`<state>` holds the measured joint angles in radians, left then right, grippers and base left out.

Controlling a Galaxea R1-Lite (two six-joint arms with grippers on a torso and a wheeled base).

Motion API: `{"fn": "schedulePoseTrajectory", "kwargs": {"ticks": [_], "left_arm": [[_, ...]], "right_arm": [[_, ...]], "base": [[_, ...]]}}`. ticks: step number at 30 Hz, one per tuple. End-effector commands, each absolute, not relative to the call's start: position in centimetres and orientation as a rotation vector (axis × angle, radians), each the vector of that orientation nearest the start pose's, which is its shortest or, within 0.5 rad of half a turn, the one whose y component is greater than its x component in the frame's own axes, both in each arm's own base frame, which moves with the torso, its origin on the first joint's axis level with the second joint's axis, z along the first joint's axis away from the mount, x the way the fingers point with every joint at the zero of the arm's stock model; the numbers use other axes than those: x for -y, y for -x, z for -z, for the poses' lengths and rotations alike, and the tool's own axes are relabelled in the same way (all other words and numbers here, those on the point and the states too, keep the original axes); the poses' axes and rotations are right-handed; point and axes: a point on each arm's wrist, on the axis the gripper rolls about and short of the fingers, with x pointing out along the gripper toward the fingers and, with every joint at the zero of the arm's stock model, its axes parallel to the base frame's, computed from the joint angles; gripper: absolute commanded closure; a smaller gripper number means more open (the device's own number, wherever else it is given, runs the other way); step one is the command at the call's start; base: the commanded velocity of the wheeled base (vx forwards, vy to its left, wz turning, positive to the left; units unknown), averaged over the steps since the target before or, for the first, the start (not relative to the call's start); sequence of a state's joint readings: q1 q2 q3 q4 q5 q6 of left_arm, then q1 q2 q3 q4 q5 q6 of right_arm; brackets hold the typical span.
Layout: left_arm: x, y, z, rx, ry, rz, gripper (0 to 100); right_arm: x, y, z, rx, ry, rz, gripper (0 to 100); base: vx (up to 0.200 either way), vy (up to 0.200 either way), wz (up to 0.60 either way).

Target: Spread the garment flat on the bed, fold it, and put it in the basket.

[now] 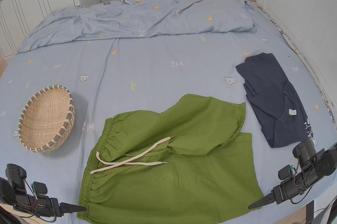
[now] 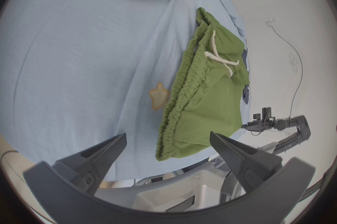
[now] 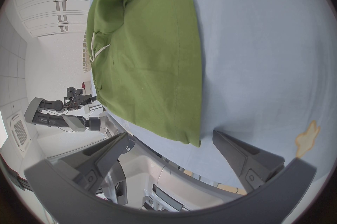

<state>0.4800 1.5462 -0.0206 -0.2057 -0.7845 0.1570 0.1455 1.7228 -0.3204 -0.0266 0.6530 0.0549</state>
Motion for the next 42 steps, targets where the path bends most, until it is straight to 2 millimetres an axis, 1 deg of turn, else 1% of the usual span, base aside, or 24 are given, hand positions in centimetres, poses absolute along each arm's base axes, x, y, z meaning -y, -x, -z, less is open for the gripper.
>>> {"fn": "schedulePoseTrajectory", "kwargs": {"ticks": [1,3,4,6,9,12,13,15,16,17,19,21,22,23,24,25,26,27,28,30,31,34,36,42], "left_arm": [[-2.5,-9.7,-8.8,-0.837,0.606,0.326,0],[-2.0,-10.0,-11.8,-0.798,0.651,0.335,0],[-1.9,-10.0,-12.5,-0.793,0.663,0.34,0],[-0.8,-10.3,-15.9,-0.776,0.692,0.415,0],[0.6,-11.5,-18.6,-0.753,0.662,0.535,0],[1.5,-14.4,-20.3,-0.745,0.659,0.595,0],[1.8,-17.0,-20.8,-0.742,0.679,0.592,0],[2.0,-20.3,-21.2,-0.722,0.708,0.571,0],[2.1,-21.0,-21.3,-0.713,0.712,0.566,0],[2.4,-23.7,-21.2,-0.691,0.718,0.553,0],[2.5,-27.1,-20.4,-0.674,0.722,0.523,0],[2.6,-29.1,-19.7,-0.676,0.722,0.514,0],[2.6,-29.1,-19.7,-0.676,0.722,0.514,0],[2.5,-31.9,-18.4,-0.703,0.726,0.501,0],[2.5,-32.7,-17.9,-0.711,0.729,0.496,0],[2.5,-32.7,-17.9,-0.711,0.729,0.496,0],[2.3,-35.0,-16.9,-0.722,0.734,0.483,0],[2.2,-35.3,-16.7,-0.725,0.735,0.48,0],[2.0,-37.0,-15.8,-0.734,0.741,0.472,0],[2.1,-37.9,-14.9,-0.754,0.746,0.464,0],[2.2,-38.5,-13.6,-0.781,0.748,0.456,0],[1.8,-39.0,-12.1,-0.807,0.743,0.439,0],[1.1,-39.1,-11.9,-0.799,0.725,0.414,0],[1.3,-39.2,-11.4,-0.809,0.72,0.409,0]], "right_arm": [[-3.6,-15.6,-7.9,-1.182,-0.299,-0.607,0],[-3.5,-16.1,-8.8,-1.15,-0.281,-0.587,0],[-3.5,-16.2,-9.1,-1.141,-0.276,-0.584,0],[-3.4,-17.2,-11.0,-1.074,-0.266,-0.574,0],[-3.2,-19.2,-13.9,-0.982,-0.259,-0.565,0],[-3.4,-20.8,-16.7,-0.92,-0.245,-0.575,0],[-3.5,-21.7,-18.3,-0.88,-0.238,-0.578,0],[-3.6,-23.4,-19.6,-0.841,-0.229,-0.583,0],[-3.7,-23.8,-19.8,-0.833,-0.228,-0.584,0],[-3.8,-25.3,-20.5,-0.81,-0.224,-0.584,0],[-4.0,-27.1,-21.4,-0.777,-0.217,-0.588,0],[-4.0,-28.2,-21.7,-0.76,-0.214,-0.588,0],[-4.0,-28.2,-21.7,-0.76,-0.214,-0.588,0],[-4.0,-29.9,-21.9,-0.74,-0.211,-0.583,0],[-4.0,-30.3,-21.9,-0.738,-0.212,-0.582,0],[-4.0,-30.3,-21.9,-0.738,-0.212,-0.582,0],[-4.0,-31.4,-22.1,-0.726,-0.21,-0.58,0],[-4.0,-31.6,-22.1,-0.724,-0.21,-0.58,0],[-4.1,-32.7,-22.1,-0.719,-0.209,-0.581,0],[-4.1,-33.4,-21.5,-0.733,-0.214,-0.577,0],[-4.2,-33.8,-20.8,-0.75,-0.217,-0.577,0],[-4.2,-34.2,-20.4,-0.763,-0.219,-0.575,0],[-4.2,-34.2,-20.3,-0.763,-0.219,-0.575,0],[-3.9,-34.2,-20.3,-0.764,-0.222,-0.57,0]], "base": [[0.0,0.0,0.0],[0.0,0.0,0.0],[0.0,0.0,0.0],[0.0,0.0,0.0],[0.0,0.0,0.0],[0.0,0.0,0.0],[0.0,0.0,0.0],[0.0,0.0,0.0],[0.0,0.0,0.0],[0.0,0.0,0.0],[0.0,0.0,0.0],[0.0,0.0,0.0],[0.0,0.0,0.0],[0.0,0.0,0.0],[0.0,0.0,0.0],[0.0,0.0,0.0],[0.0,0.0,0.0],[0.0,0.0,0.0],[0.0,0.0,0.0],[0.0,0.0,0.0],[0.0,0.0,0.0],[0.0,0.0,0.0],[0.0,0.0,0.0],[0.0,0.0,0.0]]}}
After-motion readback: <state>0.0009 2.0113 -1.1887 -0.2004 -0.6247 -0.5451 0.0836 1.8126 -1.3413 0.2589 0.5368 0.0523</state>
